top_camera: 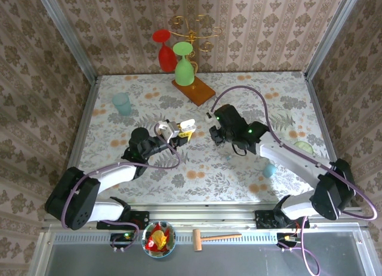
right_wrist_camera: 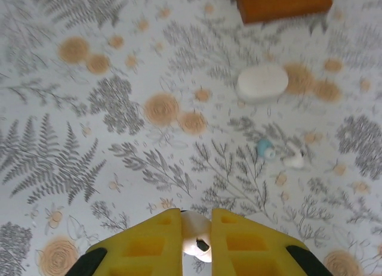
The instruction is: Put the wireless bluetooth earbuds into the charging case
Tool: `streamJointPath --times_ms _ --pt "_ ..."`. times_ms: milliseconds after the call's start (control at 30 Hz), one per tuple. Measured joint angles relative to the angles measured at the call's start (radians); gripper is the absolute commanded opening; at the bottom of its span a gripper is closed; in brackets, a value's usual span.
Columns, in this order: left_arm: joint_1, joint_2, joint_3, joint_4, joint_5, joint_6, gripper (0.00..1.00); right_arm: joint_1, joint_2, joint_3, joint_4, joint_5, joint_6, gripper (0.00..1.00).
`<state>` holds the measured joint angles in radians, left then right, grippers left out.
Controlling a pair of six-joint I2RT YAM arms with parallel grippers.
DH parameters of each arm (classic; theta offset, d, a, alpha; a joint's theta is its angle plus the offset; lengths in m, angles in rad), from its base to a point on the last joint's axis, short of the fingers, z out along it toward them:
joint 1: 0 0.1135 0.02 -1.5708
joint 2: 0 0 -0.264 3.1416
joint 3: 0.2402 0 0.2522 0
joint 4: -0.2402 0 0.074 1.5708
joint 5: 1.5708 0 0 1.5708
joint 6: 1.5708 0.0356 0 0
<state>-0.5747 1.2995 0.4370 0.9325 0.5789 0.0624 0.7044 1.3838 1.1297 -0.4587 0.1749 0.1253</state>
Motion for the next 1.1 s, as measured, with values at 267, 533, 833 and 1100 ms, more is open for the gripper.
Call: streamJointPath --times_ms 267,533,833,1100 --pt "0.0 0.022 0.0 -0.004 0.012 -0.019 0.0 0.095 -0.026 0.082 0.074 0.024 -0.074 0.13" --pt "0.0 0.027 0.002 -0.004 0.045 -0.065 0.0 0.112 0.012 0.135 0.142 -0.004 -0.104 0.13" --pt "0.0 0.044 0.022 0.015 0.072 -0.127 0.0 0.112 0.056 0.135 0.169 -0.065 -0.103 0.13" --pt "0.0 0.074 0.042 0.037 0.072 -0.177 0.0 0.112 0.057 0.135 0.173 -0.103 -0.103 0.13"
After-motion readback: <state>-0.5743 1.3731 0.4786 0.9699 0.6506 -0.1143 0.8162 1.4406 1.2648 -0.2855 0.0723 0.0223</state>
